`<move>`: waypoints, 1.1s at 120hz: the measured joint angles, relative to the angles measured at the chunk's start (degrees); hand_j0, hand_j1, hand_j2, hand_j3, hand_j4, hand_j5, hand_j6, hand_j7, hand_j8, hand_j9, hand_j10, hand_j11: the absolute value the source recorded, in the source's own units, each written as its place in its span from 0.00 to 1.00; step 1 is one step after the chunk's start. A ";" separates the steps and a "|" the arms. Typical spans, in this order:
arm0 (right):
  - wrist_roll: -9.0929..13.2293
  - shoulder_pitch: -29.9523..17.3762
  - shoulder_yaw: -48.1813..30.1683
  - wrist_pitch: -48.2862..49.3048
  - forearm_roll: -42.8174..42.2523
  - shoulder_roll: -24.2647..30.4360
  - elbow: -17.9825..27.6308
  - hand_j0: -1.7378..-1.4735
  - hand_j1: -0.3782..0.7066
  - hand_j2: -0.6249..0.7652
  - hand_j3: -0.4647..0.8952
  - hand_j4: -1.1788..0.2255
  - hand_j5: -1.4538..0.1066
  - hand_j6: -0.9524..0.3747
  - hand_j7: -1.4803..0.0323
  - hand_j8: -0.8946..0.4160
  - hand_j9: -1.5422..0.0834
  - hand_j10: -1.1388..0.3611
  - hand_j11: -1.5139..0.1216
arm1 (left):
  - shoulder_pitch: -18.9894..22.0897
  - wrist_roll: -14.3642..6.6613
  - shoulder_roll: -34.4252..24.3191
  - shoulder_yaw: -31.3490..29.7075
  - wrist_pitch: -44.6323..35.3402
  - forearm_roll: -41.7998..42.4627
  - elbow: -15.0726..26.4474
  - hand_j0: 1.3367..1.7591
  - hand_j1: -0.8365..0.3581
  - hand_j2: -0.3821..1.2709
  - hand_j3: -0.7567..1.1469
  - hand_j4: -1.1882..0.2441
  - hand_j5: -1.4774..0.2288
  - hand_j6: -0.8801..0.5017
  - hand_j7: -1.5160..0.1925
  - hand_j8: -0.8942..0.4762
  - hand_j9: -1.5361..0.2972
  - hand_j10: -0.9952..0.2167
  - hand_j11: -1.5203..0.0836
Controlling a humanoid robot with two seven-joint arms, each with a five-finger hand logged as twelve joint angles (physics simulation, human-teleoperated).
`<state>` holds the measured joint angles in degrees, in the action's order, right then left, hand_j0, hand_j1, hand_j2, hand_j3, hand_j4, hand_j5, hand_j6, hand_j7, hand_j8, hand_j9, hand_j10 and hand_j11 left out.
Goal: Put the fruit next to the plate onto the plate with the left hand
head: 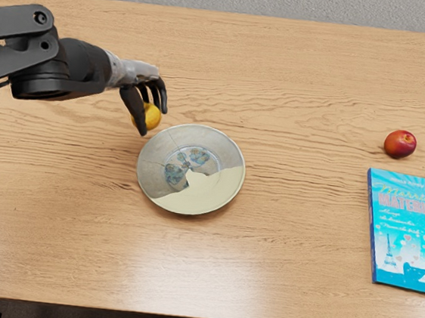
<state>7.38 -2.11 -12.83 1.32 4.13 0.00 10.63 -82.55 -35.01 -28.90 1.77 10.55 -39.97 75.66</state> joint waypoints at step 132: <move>0.00 0.00 0.00 0.00 0.00 0.00 -0.04 0.30 0.06 0.45 0.34 0.82 0.91 0.70 0.96 0.66 0.93 0.74 0.90 | -0.25 0.03 9.48 -0.27 1.16 6.45 -0.68 0.75 0.44 0.45 0.40 0.32 0.26 0.35 0.30 0.37 0.30 0.26 0.32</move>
<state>7.38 -2.11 -12.83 1.32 4.13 0.00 10.59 -82.80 -34.98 -19.42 1.50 11.71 -33.51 74.99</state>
